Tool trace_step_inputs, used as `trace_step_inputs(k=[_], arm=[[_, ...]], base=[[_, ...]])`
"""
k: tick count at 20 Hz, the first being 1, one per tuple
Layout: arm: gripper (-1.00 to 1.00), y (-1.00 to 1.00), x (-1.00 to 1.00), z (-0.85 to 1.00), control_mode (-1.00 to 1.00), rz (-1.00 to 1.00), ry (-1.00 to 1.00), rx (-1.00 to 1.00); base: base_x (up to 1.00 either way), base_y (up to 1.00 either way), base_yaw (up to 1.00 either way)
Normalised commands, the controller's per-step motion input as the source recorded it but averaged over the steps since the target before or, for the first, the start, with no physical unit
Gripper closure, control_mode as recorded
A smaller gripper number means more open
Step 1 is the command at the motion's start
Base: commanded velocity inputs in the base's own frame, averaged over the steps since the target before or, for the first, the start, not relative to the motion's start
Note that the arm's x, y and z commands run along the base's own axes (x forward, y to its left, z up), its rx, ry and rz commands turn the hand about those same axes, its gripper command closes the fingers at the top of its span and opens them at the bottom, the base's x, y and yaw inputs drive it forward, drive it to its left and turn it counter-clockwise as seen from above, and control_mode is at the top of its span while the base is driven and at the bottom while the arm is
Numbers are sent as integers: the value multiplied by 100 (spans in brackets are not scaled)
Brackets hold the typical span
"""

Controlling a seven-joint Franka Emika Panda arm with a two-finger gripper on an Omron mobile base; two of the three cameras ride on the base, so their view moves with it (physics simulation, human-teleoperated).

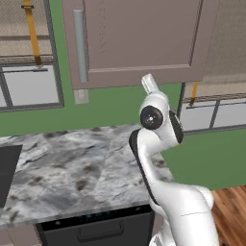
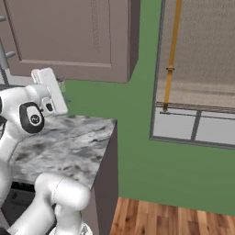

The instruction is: Pick the kiwi from the counter and place it in the cabinet. Then close the cabinet.

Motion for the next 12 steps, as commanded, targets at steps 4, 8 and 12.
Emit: trace_step_inputs(k=[4, 8, 12], arm=[[-100, 57, -100, 0, -100, 35, 4, 0], [-100, 62, -100, 0, -100, 31, 2, 0], [-100, 63, -100, 0, -100, 25, 1, 0]], base=[[0, 0, 0], [0, 0, 0], [0, 0, 0]])
